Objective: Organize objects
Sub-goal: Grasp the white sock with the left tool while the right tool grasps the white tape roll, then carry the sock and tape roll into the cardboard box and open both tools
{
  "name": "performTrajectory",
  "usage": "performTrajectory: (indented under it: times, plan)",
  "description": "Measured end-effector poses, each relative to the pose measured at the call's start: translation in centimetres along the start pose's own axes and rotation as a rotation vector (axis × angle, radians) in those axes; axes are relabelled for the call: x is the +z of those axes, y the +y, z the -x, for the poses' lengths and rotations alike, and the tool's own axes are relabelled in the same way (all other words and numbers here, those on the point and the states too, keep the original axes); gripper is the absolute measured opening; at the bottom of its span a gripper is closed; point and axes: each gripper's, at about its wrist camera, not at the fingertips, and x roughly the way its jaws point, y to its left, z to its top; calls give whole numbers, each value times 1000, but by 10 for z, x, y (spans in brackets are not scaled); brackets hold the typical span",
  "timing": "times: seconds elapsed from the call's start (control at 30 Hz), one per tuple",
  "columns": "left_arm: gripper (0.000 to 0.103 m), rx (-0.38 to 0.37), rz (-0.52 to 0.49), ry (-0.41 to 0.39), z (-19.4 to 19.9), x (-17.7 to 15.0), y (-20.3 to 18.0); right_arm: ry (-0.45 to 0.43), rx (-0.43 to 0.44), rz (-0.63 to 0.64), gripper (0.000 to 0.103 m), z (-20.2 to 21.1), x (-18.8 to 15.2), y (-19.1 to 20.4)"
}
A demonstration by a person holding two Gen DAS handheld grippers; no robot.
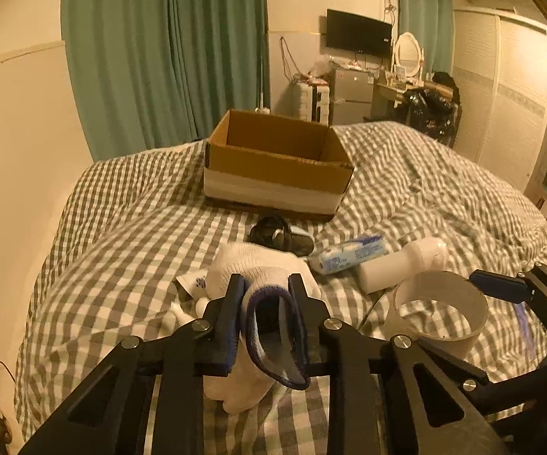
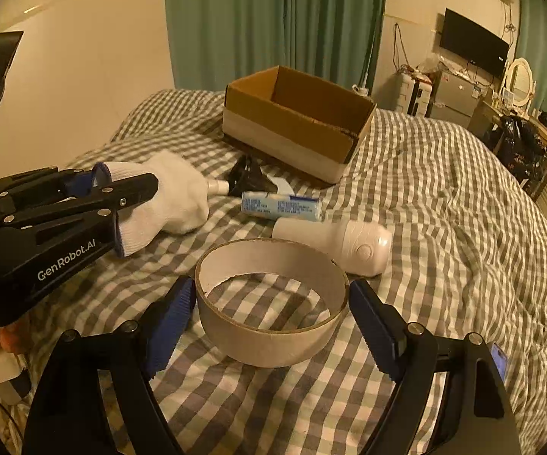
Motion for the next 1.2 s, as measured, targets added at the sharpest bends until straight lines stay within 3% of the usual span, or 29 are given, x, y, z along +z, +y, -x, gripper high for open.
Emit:
performTrajectory:
  times: [0.37, 0.73, 0.97, 1.2]
  plan:
    - [21, -48, 19, -86, 30, 45, 10, -77, -9, 31, 82, 28, 27, 0]
    - [21, -13, -7, -194, 42, 139, 23, -236, -38, 69, 83, 75, 117, -22]
    - [21, 8, -38, -199, 13, 209, 23, -274, 0, 68, 83, 74, 193, -50]
    - [21, -9, -69, -145, -56, 256, 17, -196, 1, 24, 83, 18, 260, -87]
